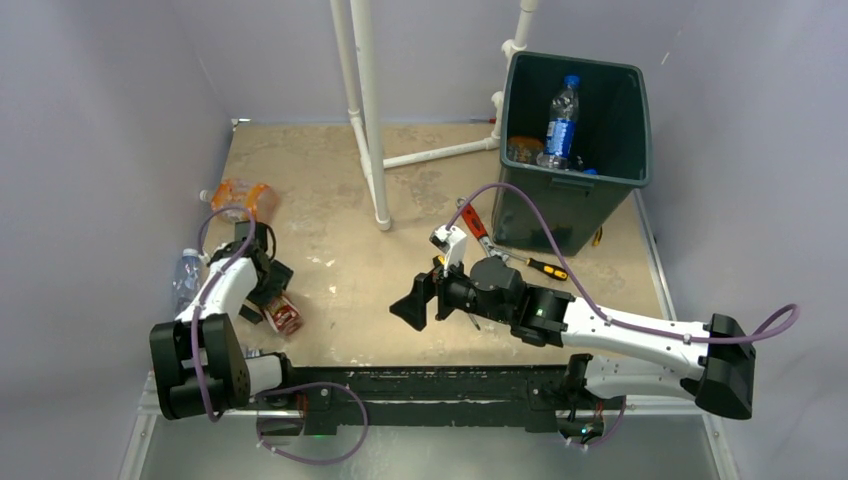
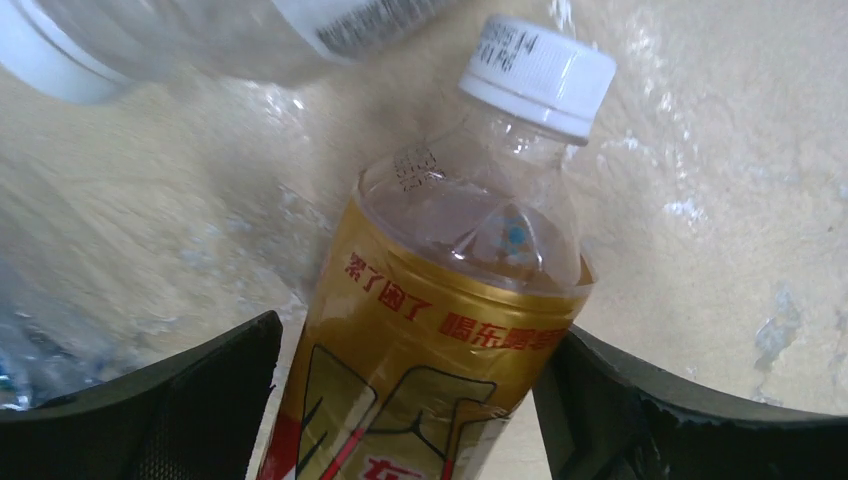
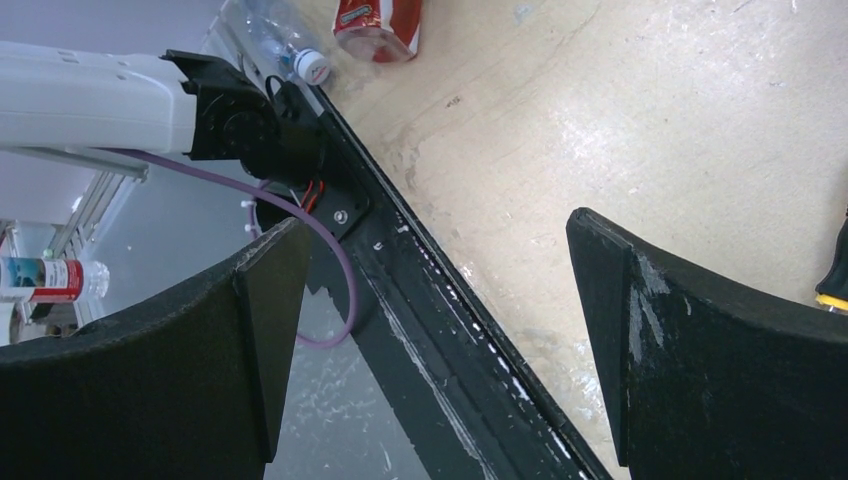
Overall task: Put the plastic bottles in the bin
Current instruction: Pick up the plastic bottle from the corner of the board.
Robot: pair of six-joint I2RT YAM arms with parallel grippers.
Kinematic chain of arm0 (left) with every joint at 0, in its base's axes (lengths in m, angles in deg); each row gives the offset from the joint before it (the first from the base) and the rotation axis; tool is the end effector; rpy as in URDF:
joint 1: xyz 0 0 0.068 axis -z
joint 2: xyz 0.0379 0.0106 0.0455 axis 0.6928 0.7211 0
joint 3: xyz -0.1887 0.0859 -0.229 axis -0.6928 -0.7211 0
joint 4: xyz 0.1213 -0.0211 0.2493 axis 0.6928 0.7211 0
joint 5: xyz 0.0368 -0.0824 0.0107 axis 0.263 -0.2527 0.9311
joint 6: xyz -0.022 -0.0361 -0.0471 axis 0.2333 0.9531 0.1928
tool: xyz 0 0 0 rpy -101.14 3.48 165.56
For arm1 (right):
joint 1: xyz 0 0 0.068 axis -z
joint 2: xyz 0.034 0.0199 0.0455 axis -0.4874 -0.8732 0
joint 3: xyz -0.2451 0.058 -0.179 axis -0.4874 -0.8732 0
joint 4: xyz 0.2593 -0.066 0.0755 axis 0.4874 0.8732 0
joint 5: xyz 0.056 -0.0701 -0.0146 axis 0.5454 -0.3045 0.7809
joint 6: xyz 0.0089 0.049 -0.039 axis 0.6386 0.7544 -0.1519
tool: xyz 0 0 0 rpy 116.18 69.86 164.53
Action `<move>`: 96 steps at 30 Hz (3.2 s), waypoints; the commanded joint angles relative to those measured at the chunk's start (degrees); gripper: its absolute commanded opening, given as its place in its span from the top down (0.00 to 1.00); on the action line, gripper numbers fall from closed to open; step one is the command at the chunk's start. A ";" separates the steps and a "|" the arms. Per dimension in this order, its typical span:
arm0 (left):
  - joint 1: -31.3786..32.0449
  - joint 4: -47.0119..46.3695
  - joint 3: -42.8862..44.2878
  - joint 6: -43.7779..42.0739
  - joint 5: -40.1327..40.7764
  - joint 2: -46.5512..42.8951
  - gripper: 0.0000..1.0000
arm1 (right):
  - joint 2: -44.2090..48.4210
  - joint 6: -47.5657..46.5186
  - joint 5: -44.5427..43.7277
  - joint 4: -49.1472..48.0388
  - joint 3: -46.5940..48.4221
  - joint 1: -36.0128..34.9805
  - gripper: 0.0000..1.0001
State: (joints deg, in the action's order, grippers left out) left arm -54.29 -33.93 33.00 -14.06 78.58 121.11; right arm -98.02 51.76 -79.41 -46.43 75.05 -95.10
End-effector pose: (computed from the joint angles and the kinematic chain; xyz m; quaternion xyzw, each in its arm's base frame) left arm 0.2007 0.0543 0.1897 -0.5394 0.8140 0.1180 0.1802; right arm 0.1097 0.2383 0.3149 -0.2129 0.7652 0.4427 0.4161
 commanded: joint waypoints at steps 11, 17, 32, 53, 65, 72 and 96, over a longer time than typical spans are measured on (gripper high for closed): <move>0.58 -9.20 -4.38 -2.62 -13.12 -4.20 0.45 | 3.11 0.40 -1.79 -2.40 -0.01 0.01 0.01; 6.88 -8.36 -0.97 -4.83 -14.50 -11.86 0.51 | 4.80 -1.68 -2.57 -1.31 -1.01 0.01 0.01; 15.65 -23.59 -4.81 -16.95 -46.86 -40.21 0.55 | 16.44 1.28 5.35 -20.18 -14.85 0.10 0.01; 24.88 -64.58 -12.48 -16.95 -69.71 -49.51 0.57 | 20.58 -10.77 -3.46 -13.17 -2.67 0.01 0.01; 27.83 -57.67 -3.55 -29.20 -71.19 -41.60 0.64 | -0.78 -12.39 -3.81 -12.37 19.85 0.10 0.04; 27.93 -51.56 -0.57 -32.42 -70.59 -42.55 0.64 | -6.77 -10.45 -2.17 -12.77 24.01 0.27 0.12; 27.93 -100.76 -4.19 7.34 -61.88 -31.70 0.63 | 5.96 -12.56 6.51 -26.88 4.08 0.89 0.01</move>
State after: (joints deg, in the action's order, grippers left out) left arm -26.47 -117.64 30.58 -18.79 15.72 88.52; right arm -90.98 40.72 -73.14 -71.71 77.45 -94.36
